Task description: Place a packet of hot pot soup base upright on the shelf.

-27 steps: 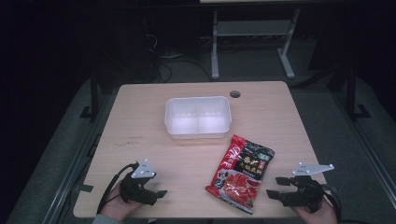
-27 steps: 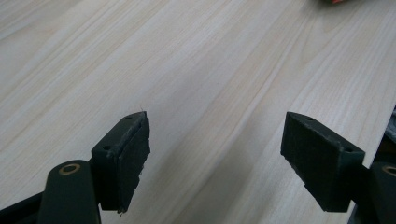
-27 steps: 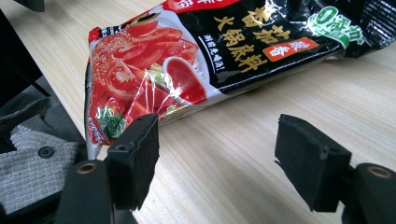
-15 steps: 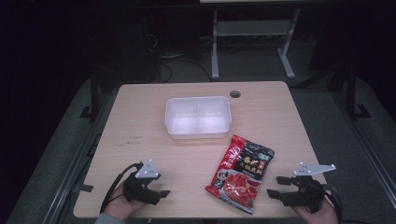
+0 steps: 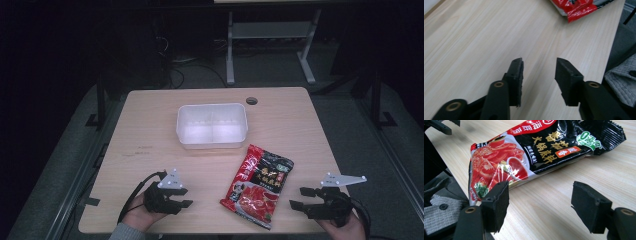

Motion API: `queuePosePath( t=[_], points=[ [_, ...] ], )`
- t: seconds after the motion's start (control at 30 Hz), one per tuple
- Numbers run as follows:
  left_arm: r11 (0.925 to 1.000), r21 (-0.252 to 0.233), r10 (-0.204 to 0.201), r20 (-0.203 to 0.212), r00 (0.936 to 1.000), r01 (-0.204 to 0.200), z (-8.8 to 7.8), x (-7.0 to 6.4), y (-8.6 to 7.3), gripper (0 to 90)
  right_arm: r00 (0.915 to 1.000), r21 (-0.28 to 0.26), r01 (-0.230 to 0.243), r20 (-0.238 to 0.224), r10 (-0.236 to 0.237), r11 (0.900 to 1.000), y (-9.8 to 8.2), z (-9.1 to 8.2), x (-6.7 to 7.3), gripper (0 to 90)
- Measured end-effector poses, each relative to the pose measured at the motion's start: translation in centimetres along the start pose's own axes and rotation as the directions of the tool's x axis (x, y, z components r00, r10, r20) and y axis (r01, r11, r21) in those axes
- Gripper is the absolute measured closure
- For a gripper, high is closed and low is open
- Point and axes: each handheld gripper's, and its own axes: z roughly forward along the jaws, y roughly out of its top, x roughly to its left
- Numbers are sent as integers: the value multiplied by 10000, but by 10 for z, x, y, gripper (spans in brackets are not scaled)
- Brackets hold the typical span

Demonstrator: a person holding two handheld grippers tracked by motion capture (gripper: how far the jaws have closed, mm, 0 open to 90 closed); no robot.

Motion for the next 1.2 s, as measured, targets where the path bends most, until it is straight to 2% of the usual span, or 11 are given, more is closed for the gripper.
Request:
queuePosePath(
  t=[0.27, 0.37, 0.4, 0.53, 0.6, 0.67, 0.7, 0.93, 1.0, 1.13, 1.2],
  points=[
    [9991, 50, 428, 481, 9979, -430, 10, -10, 29, 765, 10000, -11, -4, 35, 4, 10000, 0, -1, 0, 296],
    [9955, 195, 912, 619, 9939, -925, 15, -17, 50, 822, 10000, -51, 2, 62, -2, 10000, 0, -2, -1, 296],
    [9955, 195, 912, 619, 9939, -925, 15, -17, 50, 838, 10000, -51, 2, 62, -2, 10000, 0, -2, -1, 296],
    [9904, 426, 1278, 829, 9883, -1316, 26, -24, 73, 896, 9999, -129, -90, 134, 92, 9999, -1, -4, -3, 296],
    [9871, 541, 1449, 949, 9849, -1505, 32, -28, 80, 900, 9997, -148, -118, 195, 121, 9998, -1, -5, -4, 296],
    [9872, 524, 1452, 979, 9845, -1508, 35, -30, 84, 900, 9996, -160, -169, 217, 172, 9997, -2, -6, -5, 296],
    [9831, 657, 1633, 1056, 9809, -1707, 41, -33, 90, 900, 9996, -159, -183, 230, 187, 9997, -2, -6, -6, 296],
    [9746, 1052, 1839, 1275, 9746, -1977, 60, -40, 109, 900, 9991, -152, -251, 329, 256, 9996, -2, -5, -8, 295],
    [9731, 1120, 1864, 1316, 9736, -2014, 63, -41, 110, 900, 9989, -158, -280, 376, 286, 9995, -1, -6, -9, 295],
    [9642, 1566, 1932, 1385, 9713, -2141, 75, -44, 112, 900, 9983, -221, -371, 443, 380, 9991, -1, -7, -11, 295],
    [9634, 1608, 1926, 1417, 9710, -2145, 78, -44, 112, 900, 9976, -269, -469, 495, 482, 9985, -1, -8, -13, 295]
  ],
)
